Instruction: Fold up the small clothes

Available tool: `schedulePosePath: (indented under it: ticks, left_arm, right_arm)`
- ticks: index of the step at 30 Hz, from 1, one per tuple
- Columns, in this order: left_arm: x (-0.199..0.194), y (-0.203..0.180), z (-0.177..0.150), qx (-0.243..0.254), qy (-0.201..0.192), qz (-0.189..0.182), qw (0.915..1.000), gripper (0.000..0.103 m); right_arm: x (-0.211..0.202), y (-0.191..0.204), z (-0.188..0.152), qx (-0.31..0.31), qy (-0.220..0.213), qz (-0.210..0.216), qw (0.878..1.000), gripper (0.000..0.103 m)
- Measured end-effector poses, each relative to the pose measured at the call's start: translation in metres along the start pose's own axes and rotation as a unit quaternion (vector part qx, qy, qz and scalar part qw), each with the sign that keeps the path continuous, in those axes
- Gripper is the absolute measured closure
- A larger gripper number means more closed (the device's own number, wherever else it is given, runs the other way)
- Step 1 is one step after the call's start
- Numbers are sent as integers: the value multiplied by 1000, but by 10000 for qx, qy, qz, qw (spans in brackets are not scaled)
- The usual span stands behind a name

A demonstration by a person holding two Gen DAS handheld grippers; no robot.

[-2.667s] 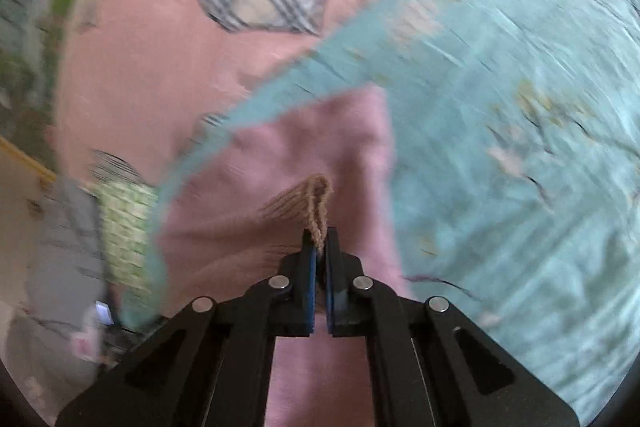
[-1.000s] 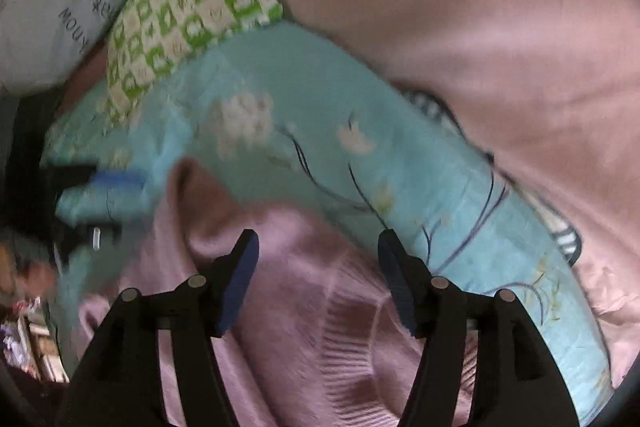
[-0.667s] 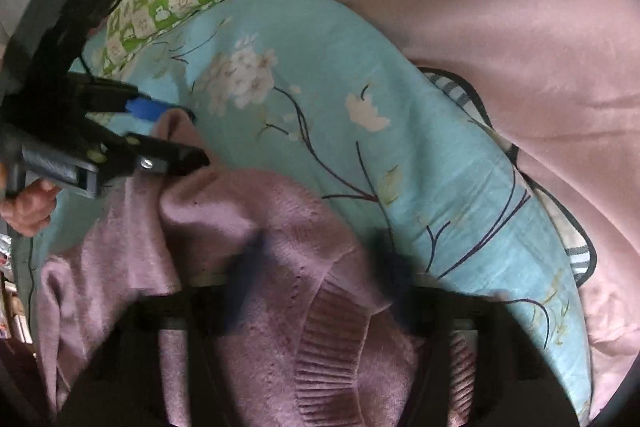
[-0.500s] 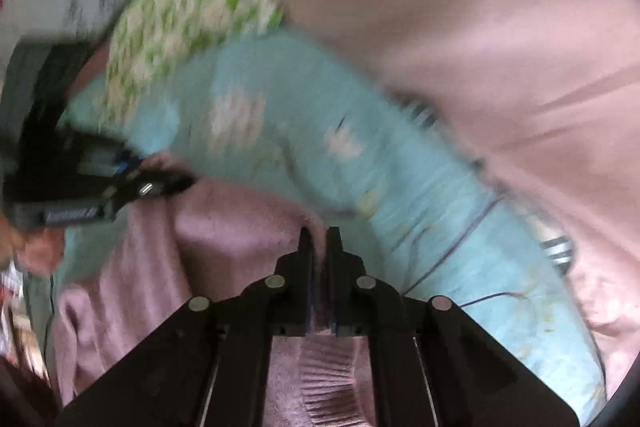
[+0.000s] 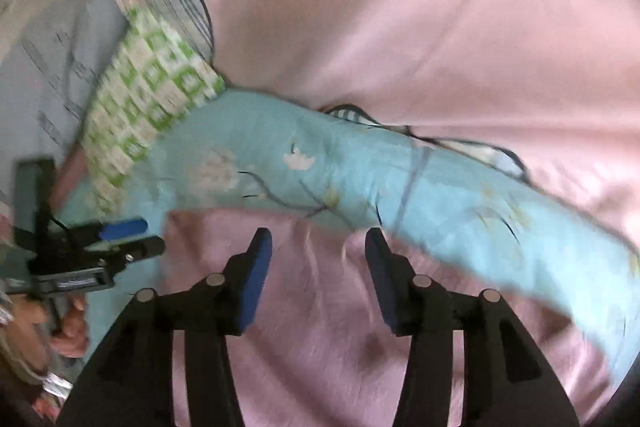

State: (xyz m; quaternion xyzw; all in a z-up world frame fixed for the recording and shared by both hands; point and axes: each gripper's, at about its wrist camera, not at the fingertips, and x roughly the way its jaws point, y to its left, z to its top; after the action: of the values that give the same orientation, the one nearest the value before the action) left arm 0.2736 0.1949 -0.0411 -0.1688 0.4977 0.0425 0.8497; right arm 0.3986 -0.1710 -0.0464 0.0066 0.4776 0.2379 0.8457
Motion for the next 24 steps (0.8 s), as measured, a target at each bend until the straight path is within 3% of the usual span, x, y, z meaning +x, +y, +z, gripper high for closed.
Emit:
schedulePosePath:
  ticks: [4,10,15,18,21,24]
  left_arm:
    - [-26,8,-58,-24,198,-85,9998,41]
    - [-33,-23,-129,537,583,-119,9968,40]
    - [-11,-49,-149,1070,676,833,9884,40]
    - [-2,-43,-141,785,694,1048,9890,41]
    - [-7,-12,-132,161,604,1305,9895,43]
    - [-10,16,-133,-484,676,800,9933,43]
  right_arm:
    - [-55,-7,-55,589,-204,-72,9980,53]
    - [-109,-34,-157,1800,-177,-476,9823,52]
    - [-143,-46,-220,2684,-366,-741,9597,52]
    - [-150,-53,-238,3013,-474,-794,9490,51]
    - [-151,-60,-241,3107,-622,-706,9458,47]
    - [-141,-71,-247,3025,-435,-963,9473,37]
